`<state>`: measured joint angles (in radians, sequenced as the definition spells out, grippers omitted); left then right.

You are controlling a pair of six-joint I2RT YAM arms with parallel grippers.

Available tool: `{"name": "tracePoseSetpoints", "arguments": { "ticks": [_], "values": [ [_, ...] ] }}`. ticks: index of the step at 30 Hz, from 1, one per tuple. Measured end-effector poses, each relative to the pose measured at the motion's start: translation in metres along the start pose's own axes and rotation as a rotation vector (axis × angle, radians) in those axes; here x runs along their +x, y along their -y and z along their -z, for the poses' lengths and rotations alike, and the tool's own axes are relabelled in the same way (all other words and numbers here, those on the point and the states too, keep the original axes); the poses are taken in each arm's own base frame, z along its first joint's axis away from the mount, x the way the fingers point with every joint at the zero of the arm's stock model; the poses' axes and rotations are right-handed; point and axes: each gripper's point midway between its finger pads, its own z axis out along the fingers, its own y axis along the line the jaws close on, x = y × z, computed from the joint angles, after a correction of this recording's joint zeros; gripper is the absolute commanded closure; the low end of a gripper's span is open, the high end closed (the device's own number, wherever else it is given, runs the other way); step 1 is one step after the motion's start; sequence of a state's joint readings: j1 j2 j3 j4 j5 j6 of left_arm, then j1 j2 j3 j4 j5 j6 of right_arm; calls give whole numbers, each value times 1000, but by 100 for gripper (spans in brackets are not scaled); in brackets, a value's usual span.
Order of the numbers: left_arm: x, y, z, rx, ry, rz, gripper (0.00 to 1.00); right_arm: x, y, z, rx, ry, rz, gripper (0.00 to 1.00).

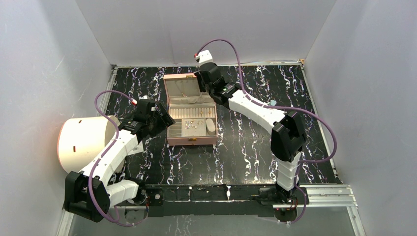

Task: Organize the mixed jewelry
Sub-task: Place the jewelry in the jewelry box.

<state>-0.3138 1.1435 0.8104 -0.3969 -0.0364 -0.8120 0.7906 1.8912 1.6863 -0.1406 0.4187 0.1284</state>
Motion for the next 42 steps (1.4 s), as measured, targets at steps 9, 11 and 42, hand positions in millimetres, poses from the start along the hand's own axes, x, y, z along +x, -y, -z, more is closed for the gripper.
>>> {"name": "tracePoseSetpoints", "arguments": {
  "ticks": [9, 11, 42],
  "values": [
    [0, 0, 0, 0, 0, 0, 29, 9, -6, -6, -25, -26, -34, 100],
    [0, 0, 0, 0, 0, 0, 29, 9, -7, -6, -28, -27, -48, 99],
    [-46, 108, 29, 381, 107, -202, 33, 57, 12, 47, 139, -261, -609, 65]
  ]
}}
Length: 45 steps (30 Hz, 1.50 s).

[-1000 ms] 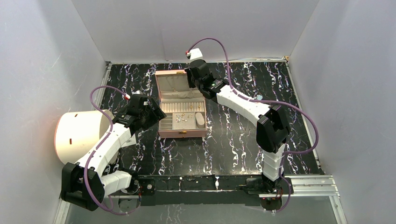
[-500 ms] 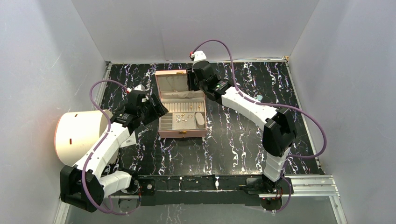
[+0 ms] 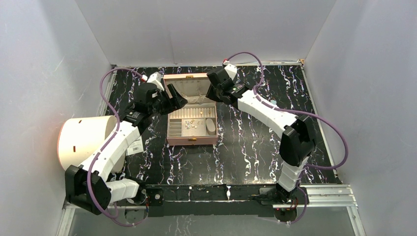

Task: Organize the mixed jewelry
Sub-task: Place the jewelry in the jewelry box.

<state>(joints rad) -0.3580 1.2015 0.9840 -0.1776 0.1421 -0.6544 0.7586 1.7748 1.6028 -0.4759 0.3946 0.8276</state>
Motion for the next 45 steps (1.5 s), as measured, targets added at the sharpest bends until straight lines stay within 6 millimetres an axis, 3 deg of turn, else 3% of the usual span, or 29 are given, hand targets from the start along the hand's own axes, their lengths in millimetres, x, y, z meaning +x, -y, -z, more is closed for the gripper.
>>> {"name": "tracePoseSetpoints", "arguments": {
  "ticks": [12, 25, 31, 33, 38, 45],
  "values": [
    [-27, 12, -20, -3, 122, -33, 32, 27, 6, -51, 135, -54, -332, 56],
    [-39, 17, -46, -25, 150, -52, 32, 12, 9, -61, 177, 48, -500, 53],
    [-41, 20, -51, -19, 150, -53, 33, 18, 12, -68, 204, 48, -561, 54],
    [-42, 23, -53, -12, 150, -52, 35, 25, 15, -72, 220, 30, -575, 56],
    [-38, 26, -60, -7, 134, -22, 43, 39, 25, -81, 241, -6, -617, 72],
    [-10, 40, -73, 6, 78, -33, 45, 41, 25, -85, 179, -31, -659, 90]
  ]
}}
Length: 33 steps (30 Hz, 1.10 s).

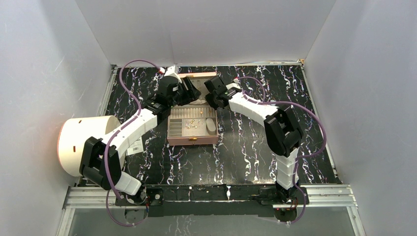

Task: Organize the mixed jewelry
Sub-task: Place the jewelry in the jewelry box.

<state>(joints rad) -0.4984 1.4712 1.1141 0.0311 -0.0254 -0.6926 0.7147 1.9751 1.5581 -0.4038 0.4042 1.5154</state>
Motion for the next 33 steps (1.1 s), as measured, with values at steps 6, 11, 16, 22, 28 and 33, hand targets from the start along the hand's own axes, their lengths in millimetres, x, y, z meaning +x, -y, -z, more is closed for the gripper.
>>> {"name": "tracePoseSetpoints", "arguments": {
  "ticks": [6, 11, 16, 22, 28, 33],
  "values": [
    [14, 15, -10, 20, 0, -24, 48, 0, 0, 1, -45, -40, 0, 98],
    [19, 15, -27, 19, 0, -11, 52, 0, 2, 3, -84, -65, 16, 100],
    [15, 17, -35, 6, -1, -26, 53, -2, 3, 3, -115, -101, 43, 100],
    [4, 14, -35, -38, 9, -85, 55, -1, 3, 3, -149, -133, 86, 100],
    [9, 5, -43, -72, -13, -151, 61, -1, 4, 3, -183, -159, 144, 100],
    [20, -5, -53, -89, -38, -183, 68, 0, 4, 4, -207, -176, 183, 100]
  ]
}}
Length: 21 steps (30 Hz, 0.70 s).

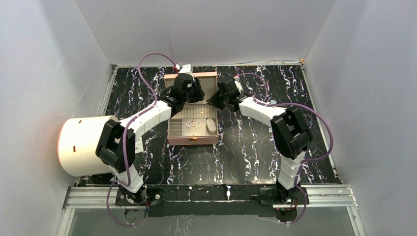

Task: Organize the mixed jewelry
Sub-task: Place the jewelry in the jewelry box.

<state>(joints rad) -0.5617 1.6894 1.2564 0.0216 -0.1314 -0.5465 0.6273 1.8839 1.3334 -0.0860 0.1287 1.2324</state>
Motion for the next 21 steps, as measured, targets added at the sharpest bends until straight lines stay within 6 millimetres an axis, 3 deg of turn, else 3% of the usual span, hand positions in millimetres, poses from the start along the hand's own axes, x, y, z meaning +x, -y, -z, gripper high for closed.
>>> {"name": "tracePoseSetpoints", "arguments": {
  "ticks": [6, 17, 21],
  "values": [
    [4, -2, -9, -1, -1, -24, 77, 1, 0, 2, -50, -9, 58, 100],
    [15, -10, -21, -23, -19, -53, 83, 2, -1, 1, -89, -18, 128, 100],
    [17, -12, -23, -30, -24, -61, 98, 2, -2, 1, -98, -18, 138, 100]
  ]
}}
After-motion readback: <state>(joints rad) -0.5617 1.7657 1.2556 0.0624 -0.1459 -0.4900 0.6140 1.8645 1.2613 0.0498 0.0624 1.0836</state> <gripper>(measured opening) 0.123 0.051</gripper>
